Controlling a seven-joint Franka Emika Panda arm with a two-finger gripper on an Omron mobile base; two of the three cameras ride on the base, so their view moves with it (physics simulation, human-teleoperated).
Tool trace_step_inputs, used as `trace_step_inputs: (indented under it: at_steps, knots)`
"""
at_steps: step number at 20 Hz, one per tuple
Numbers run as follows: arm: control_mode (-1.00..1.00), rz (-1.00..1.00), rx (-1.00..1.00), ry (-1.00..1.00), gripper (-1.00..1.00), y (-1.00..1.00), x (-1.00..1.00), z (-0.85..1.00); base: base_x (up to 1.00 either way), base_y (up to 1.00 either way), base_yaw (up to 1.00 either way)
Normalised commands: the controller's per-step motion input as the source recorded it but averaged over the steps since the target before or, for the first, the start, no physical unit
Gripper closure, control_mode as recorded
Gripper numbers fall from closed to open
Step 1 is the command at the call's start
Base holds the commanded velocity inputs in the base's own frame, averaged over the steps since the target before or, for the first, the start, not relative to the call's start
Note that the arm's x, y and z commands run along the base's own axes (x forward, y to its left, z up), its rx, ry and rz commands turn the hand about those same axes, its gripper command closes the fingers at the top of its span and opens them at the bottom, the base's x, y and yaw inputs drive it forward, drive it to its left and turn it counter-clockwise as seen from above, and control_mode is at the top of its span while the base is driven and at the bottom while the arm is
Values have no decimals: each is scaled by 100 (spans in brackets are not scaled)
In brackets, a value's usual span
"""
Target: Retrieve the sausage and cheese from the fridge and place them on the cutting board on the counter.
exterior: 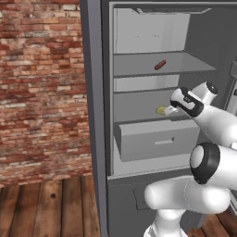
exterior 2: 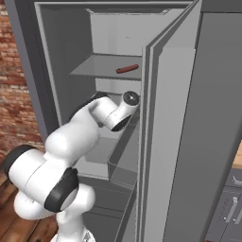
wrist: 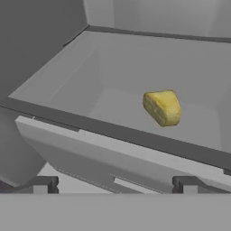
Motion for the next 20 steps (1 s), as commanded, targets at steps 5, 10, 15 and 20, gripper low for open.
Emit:
trace_step_inputs:
  at_steps: [5, 10, 15, 20]
  knots:
    - [-100, 0, 0, 0, -100, -1, 19, -25, 0, 0, 0]
    - [-100, 0, 0, 0, -100, -8, 38, -3, 0, 0, 0]
    - [-100, 0, -4, 0, -100, -14, 30, 0, 0, 0, 0]
    - [-100, 0, -8, 0, -100, -12, 22, -7, 0, 0, 0]
